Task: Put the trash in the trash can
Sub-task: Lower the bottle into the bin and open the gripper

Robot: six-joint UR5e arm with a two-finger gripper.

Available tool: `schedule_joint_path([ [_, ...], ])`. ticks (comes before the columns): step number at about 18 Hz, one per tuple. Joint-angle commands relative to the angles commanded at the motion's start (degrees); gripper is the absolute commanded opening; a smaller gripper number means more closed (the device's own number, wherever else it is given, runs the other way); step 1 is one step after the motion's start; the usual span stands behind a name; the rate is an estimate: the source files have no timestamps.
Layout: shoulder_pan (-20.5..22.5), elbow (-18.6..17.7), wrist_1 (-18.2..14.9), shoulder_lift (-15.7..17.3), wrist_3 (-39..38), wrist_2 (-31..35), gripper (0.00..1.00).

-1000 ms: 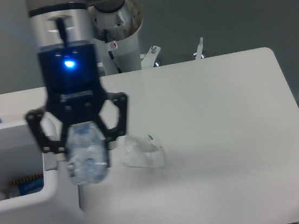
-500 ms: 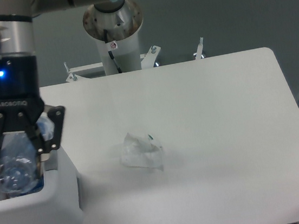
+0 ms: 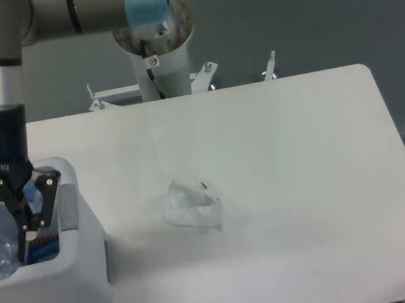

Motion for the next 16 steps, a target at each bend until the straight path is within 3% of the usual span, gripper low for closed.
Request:
schedule_joint_path([
  [6,-1.23,-0.26,0.00,-2.11,0.09,0.09,0.57],
  [10,-1.23,-1.58,0.00,-2.38,0.26,0.09,0.65],
  [11,-1.23,-1.76,0.00,-2.38,0.26,0.09,0.71],
  [13,-1.23,-2.28,-0.09,-2.11,0.44,0.17,1.00],
  [16,-1.14,-2.81,-0.09,-1.68,-0.18,0.26,1.00],
])
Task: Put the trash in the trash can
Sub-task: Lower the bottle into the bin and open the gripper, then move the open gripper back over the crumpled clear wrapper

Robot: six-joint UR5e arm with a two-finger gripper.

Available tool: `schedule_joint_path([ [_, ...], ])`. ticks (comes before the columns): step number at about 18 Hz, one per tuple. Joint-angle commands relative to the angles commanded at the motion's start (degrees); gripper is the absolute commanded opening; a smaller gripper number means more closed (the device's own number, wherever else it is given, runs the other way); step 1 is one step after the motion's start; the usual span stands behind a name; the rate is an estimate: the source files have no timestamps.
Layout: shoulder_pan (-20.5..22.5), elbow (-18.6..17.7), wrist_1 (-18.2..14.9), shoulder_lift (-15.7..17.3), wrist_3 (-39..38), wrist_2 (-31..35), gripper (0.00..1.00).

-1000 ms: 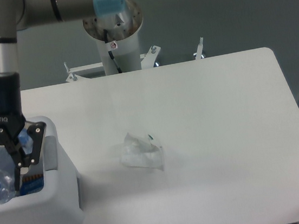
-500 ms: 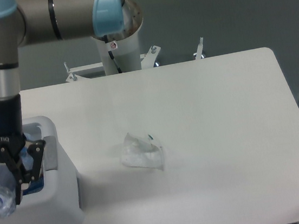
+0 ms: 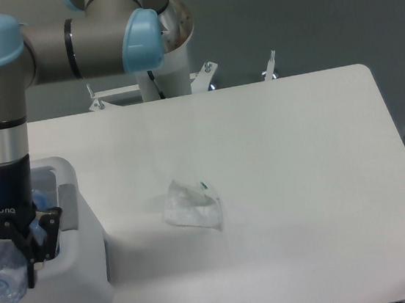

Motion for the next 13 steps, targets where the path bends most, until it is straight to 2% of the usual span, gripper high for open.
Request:
schedule_joint_path([
  [3,0.79,-1.59,0.00,2.37,0.62,0.79,1.00],
  [7,5.35,-5.01,-0.09,7.20,2.62,9.38,1.00],
  [11,9.74,-7.47,-0.35,7.74,3.69,13.97,1.00],
  [13,11.42,-9.92,-0.35,7.82,4.04,14.59,1.00],
])
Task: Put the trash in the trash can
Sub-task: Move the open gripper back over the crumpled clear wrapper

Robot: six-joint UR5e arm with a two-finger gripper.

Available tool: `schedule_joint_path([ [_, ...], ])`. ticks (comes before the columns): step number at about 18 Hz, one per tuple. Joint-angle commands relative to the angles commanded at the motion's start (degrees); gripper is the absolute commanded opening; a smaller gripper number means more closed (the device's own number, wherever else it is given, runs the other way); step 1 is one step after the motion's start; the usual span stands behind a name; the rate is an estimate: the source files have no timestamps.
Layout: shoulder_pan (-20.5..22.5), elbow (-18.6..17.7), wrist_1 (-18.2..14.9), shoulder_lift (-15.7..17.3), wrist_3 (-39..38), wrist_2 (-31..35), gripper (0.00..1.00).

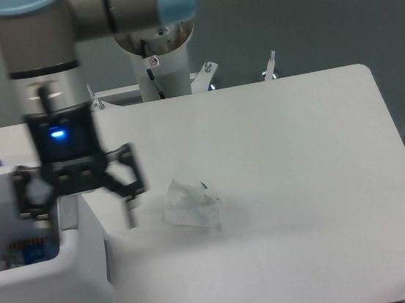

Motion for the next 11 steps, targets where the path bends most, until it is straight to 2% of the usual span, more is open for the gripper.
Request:
schedule_joint_path([
  [2,1.75,-4.82,0.09,0.96,4.02,0.27,1.00],
  [6,5.10,-14.49,-0.09,2.72,18.07,0.44,1.00],
  [9,7.04,-20.21,-0.18,3.60,29.59,1.76,1.00],
  [11,6.86,-23.03,-0.18,3.60,32.60,4.21,1.00],
])
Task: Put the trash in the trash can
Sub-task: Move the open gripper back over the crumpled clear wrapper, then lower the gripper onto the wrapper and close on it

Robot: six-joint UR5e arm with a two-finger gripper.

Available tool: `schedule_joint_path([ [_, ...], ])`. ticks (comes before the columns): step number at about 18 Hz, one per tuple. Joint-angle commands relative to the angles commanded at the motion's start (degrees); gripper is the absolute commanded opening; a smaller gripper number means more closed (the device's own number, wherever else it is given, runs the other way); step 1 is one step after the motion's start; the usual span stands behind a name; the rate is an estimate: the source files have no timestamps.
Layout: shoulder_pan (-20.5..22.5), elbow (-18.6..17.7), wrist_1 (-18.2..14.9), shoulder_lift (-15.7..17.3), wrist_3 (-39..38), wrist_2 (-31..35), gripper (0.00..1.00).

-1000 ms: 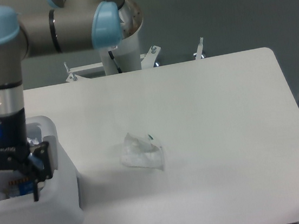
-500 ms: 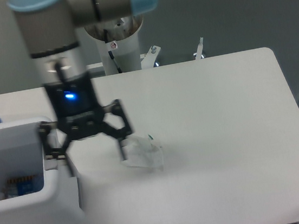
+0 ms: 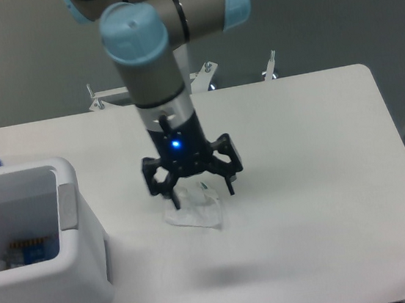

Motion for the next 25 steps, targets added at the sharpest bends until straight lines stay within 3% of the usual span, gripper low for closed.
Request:
schedule_joint_path([
  [2,-0.35,-1.32,-0.35,-0.44,-1.47,1.33,1.00],
  [8,-1.06,-7.30,-0.70,-3.33,-17.46,1.33,1.00],
  [15,-2.99,-7.04,-0.70,-6.85,-26.00,0.19,1.00],
  [25,-3.96,-7.40,-1.05,-9.58,-29.43,0.01,1.00],
])
